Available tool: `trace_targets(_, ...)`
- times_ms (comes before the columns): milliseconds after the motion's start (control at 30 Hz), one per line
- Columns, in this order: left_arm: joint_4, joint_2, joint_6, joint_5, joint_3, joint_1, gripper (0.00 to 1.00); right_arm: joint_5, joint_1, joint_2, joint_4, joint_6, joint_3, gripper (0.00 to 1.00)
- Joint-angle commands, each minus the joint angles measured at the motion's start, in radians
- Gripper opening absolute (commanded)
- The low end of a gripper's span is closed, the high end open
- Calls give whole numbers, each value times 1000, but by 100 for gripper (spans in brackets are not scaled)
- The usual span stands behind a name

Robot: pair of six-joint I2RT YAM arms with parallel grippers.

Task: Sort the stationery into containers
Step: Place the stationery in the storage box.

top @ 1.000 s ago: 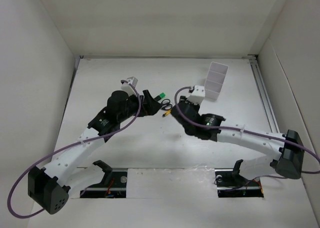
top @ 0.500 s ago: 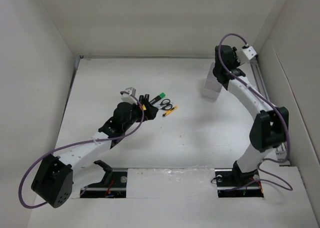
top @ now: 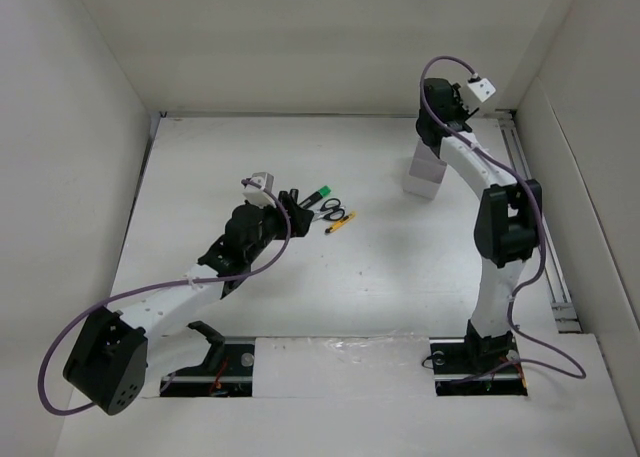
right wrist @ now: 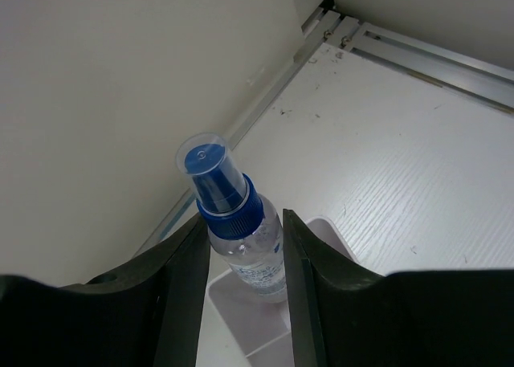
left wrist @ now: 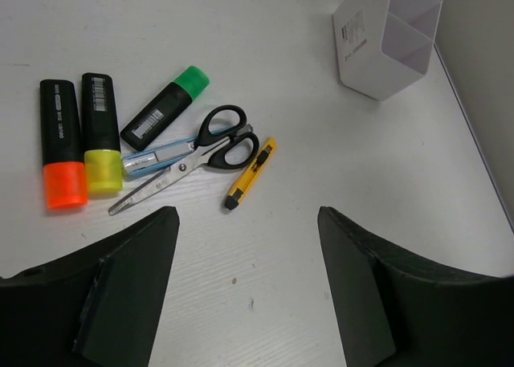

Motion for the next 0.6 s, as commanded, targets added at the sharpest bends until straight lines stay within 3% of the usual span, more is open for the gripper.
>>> trace_targets(0,53,-2,42,-30,-12,2,69,67,29,16,96,-58,67,5)
trace_targets(167,44,7,42,-30,-1,2,71,114,40,53,118,-61,39,5)
trace_targets(433,34,27,42,-39,8,2,46,123,58,28,159,-37,-70,5)
trace_targets(500,34,27,42,-39,8,2,32,123,58,37,159,-37,-80,5)
trace_targets(567,34,37,42,-39,8,2,26,123,58,27,159,-28,-94,21)
